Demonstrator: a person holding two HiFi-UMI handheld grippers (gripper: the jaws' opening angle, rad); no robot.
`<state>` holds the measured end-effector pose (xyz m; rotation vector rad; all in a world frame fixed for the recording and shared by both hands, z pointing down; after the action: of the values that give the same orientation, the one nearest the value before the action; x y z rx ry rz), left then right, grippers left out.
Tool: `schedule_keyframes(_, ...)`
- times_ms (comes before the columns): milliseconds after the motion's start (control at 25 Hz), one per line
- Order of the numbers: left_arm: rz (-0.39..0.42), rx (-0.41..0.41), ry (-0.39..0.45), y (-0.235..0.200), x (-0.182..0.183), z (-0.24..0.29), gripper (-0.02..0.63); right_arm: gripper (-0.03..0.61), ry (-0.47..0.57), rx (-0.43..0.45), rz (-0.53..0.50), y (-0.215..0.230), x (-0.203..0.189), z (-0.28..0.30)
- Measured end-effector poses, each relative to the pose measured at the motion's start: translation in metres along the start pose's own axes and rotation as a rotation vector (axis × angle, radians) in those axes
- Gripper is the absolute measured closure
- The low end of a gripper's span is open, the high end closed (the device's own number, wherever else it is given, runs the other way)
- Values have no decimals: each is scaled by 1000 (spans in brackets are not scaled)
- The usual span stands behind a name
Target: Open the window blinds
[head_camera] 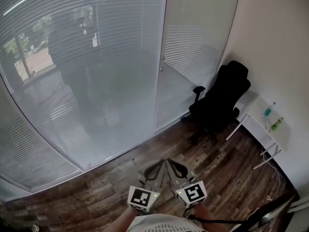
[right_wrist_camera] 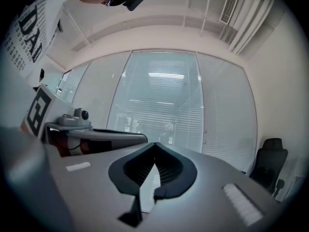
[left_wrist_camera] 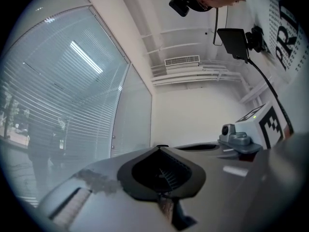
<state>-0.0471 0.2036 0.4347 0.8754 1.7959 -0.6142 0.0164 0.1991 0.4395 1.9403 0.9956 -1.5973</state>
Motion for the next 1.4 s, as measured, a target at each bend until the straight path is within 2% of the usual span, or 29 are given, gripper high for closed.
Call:
schedule_keyframes(80, -10, 11, 15, -25, 1, 20, 607, 569, 2, -1, 24, 12, -4, 28)
schedule_keyframes(280, -1, -17, -72, -80, -28, 50, 607, 569, -13, 1, -12, 36, -21, 83)
schedule_keyframes(400, -32, -1, -41, -103, -35, 64, 607, 569, -10, -11, 10, 46, -36, 106)
schedule_keyframes(560, -1, -31, -64, -132, -49, 80, 607, 569, -23, -24, 49, 60, -47, 138)
schedule_keyframes(720, 3, -28, -48, -161, -50, 85, 607, 569, -27, -19, 44, 60, -56, 167)
schedule_keyframes(960, -9, -26, -57, -184, -69, 127, 607, 569, -30, -15, 42, 101, -74, 198)
schedule_keyframes(1040, -4, -13, -50, -192, -73, 135, 607, 569, -31, -4, 53, 109, -81, 208)
schedule_keyframes(1200, 26, 0, -90, -218, -91, 163, 607, 569, -42, 35, 65, 136, -96, 239)
schedule_keyframes(1400, 1, 50, -32, -253, -97, 216, 607, 569, -45, 86, 123, 180, -105, 283)
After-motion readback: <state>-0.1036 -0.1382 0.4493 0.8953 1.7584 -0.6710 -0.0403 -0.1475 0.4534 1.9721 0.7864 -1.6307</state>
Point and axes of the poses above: the fingertips, and each gripper's own axes: z forward along the fingers, y to its right, x out of its top, the point moved 4 cm from there along -z, backward along the fingers, and after that the axes turned 14 degrees about y, right-handed, at the moved point
